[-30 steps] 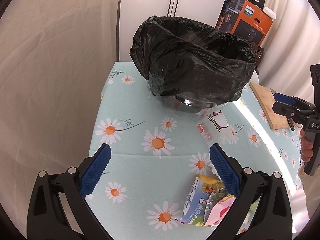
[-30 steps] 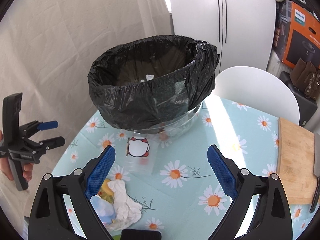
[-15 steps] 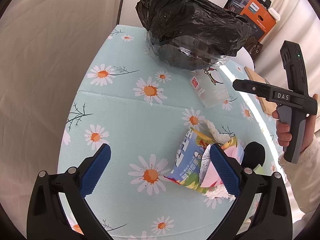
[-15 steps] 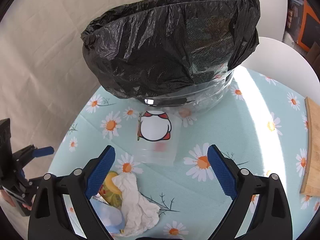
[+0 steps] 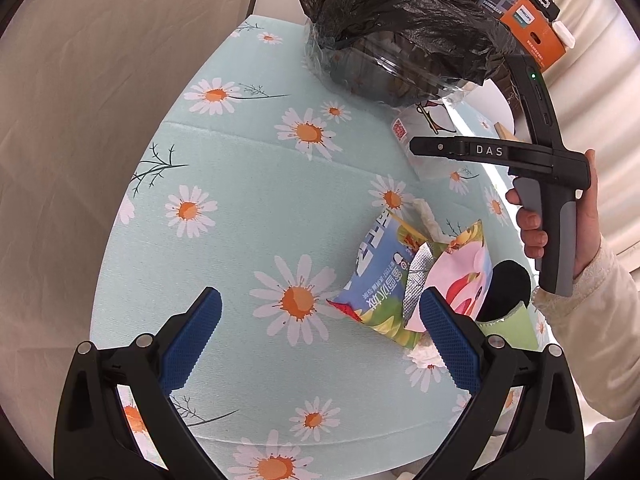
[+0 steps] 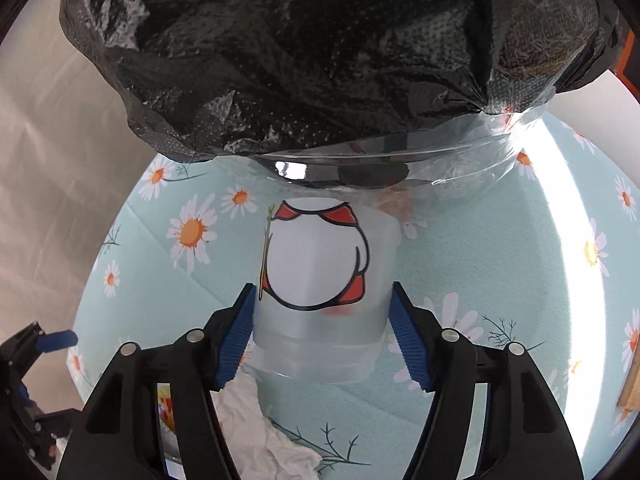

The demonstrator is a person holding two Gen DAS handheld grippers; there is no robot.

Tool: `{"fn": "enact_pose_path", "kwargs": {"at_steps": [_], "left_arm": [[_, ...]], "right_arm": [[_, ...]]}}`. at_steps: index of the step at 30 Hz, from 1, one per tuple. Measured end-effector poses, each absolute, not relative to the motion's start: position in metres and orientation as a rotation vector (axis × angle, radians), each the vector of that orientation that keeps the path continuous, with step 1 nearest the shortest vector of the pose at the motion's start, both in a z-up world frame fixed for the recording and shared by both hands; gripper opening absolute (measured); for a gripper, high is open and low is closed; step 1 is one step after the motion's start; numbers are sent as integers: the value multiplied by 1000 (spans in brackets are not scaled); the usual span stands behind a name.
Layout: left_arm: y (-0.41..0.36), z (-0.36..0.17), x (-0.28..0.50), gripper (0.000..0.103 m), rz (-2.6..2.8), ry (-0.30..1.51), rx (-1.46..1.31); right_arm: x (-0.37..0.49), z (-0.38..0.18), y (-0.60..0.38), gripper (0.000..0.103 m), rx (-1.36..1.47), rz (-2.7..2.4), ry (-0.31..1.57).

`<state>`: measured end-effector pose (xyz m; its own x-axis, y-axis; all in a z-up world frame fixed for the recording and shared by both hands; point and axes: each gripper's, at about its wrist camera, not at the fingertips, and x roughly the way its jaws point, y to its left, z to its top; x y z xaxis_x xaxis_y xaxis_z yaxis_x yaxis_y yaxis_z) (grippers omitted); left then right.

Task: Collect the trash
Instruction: 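Grasp the blue drink carton with the left tool while the right tool grasps the printed clear cup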

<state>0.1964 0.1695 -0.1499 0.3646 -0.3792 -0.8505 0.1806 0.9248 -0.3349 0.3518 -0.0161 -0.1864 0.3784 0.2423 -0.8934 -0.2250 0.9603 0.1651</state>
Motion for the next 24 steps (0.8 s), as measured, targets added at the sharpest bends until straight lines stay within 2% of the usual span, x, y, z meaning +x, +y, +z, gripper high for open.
{"fn": "enact_pose_path", "kwargs": {"at_steps": [2,7,15,19,22,24], "left_arm": [[168,-150,195,97,-374,1143,-214],[157,-154,196,96,-418,1153,-246],[133,-167,204,89,-514,1198,-252],[114,-176,206,77,-581,1230,-201],[101,-184,208,58,-623,1265,-162],[98,-184,207,52,-647,1261,-167]], "right_arm": [[348,-183,-15,55,-8,306,1133],[331,-173,-26,55,-23,305,1108],[295,-146,-60,56,4,288,1054],[284,-134,-73,56,13,265,1030],[271,-128,-89,57,24,248,1023],[265,-128,-92,57,25,230,1019]]}}
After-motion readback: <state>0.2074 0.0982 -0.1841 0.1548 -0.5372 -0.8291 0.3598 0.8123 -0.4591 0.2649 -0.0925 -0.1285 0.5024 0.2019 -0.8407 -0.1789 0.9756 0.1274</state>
